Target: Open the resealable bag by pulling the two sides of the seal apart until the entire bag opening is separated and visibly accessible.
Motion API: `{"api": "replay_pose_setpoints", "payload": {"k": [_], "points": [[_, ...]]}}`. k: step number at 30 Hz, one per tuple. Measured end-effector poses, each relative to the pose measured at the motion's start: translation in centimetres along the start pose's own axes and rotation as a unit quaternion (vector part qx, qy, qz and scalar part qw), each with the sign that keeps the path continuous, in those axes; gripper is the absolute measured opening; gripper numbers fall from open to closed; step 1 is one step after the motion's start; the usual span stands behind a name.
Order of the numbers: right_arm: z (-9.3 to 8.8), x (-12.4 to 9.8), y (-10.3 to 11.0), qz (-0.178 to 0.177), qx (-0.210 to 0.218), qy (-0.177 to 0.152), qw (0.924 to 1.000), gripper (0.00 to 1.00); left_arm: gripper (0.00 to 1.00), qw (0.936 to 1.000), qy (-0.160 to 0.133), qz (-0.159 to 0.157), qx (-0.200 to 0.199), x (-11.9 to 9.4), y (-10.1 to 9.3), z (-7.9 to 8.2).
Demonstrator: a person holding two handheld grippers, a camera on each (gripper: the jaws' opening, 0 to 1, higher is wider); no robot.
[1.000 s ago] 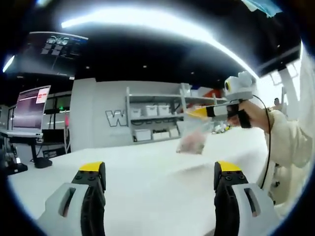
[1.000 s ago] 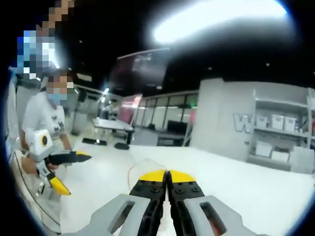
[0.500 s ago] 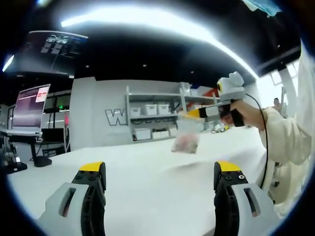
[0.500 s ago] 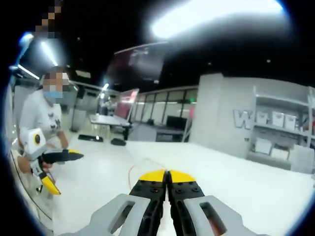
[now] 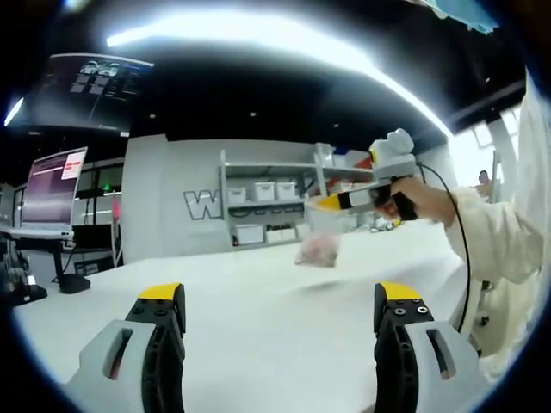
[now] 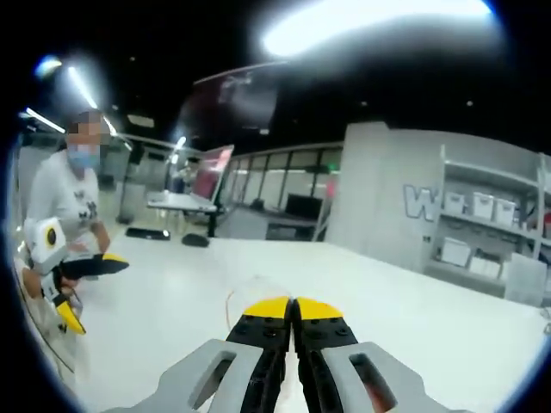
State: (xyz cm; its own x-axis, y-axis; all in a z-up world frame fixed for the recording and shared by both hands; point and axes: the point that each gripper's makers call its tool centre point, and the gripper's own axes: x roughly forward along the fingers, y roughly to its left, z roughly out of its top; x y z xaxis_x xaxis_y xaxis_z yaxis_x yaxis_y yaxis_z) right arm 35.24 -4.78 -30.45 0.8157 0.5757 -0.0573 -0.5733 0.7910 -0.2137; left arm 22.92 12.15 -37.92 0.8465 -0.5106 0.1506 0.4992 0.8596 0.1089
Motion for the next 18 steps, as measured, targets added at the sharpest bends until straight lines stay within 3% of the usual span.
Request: {"api": "replay_pose_setpoints", "payload": {"k": [18], "points": [[-0.5, 1.5, -3.2, -0.017, -0.008, 0.018, 0.9997, 0.00, 0.89, 0.9999, 0.008, -0.010, 0.008, 0.5, -0.8, -0.1]]}}
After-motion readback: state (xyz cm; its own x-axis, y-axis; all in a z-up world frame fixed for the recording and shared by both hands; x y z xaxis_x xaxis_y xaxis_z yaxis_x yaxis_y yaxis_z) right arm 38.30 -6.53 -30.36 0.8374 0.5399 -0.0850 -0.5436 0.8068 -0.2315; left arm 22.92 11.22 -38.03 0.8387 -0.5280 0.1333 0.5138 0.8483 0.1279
